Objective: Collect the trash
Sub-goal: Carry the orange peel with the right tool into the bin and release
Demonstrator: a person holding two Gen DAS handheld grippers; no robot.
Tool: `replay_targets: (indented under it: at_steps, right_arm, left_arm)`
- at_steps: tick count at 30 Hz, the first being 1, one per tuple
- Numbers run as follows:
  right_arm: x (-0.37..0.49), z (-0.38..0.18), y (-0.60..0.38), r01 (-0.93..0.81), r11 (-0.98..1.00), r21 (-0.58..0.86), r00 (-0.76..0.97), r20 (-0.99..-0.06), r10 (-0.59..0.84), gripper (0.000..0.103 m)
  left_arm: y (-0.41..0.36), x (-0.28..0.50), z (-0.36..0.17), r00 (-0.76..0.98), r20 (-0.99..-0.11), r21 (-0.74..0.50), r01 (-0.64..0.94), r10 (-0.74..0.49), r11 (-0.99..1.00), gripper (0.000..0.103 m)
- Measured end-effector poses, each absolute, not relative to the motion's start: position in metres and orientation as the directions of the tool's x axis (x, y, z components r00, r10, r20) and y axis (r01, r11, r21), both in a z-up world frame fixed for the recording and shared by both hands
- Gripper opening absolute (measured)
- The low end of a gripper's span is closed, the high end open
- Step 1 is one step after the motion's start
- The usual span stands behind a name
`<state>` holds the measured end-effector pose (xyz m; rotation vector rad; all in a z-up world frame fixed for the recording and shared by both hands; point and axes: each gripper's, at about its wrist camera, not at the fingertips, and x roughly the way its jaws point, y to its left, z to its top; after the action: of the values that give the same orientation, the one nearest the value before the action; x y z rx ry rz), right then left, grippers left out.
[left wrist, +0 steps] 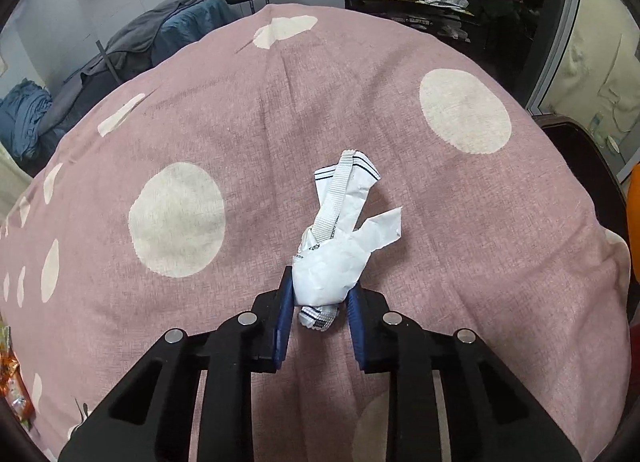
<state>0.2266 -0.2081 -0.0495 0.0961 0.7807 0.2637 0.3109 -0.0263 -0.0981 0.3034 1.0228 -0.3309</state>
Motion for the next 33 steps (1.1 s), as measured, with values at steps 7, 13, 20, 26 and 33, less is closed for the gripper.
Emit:
replay_targets:
  at_steps: [7, 13, 20, 26, 33]
  right_arm:
    - [0.208, -0.054, -0.236, -0.141, 0.961, 0.24, 0.7, -0.662, 0.268, 0.022]
    - [0.19, -0.055, -0.26, -0.089, 0.96, 0.266, 0.729, -0.639, 0.245, 0.022]
    - [0.166, -0.056, -0.294, -0.012, 0.956, 0.292, 0.761, -0.618, 0.198, 0.022]
    - [0.149, -0.055, -0.316, 0.048, 0.957, 0.286, 0.778, -0.611, 0.143, 0.022]
    - [0.147, -0.065, -0.341, 0.111, 0.953, 0.283, 0.767, -0.634, 0.099, 0.022]
  left_arm:
    - [-0.028, 0.271, -0.071, 0.554, -0.799, 0.026, 0.418, -0.232, 0.908, 0.024]
    - [-0.042, 0.225, -0.048, 0.599, -0.728, -0.044, 0.445, -0.334, 0.895, 0.024]
    - [-0.059, 0.196, -0.025, 0.621, -0.65, -0.13, 0.477, -0.438, 0.869, 0.024]
    - [-0.074, 0.179, -0.02, 0.615, -0.622, -0.161, 0.505, -0.484, 0.848, 0.024]
    - [-0.093, 0.168, -0.021, 0.595, -0.615, -0.173, 0.539, -0.518, 0.824, 0.024]
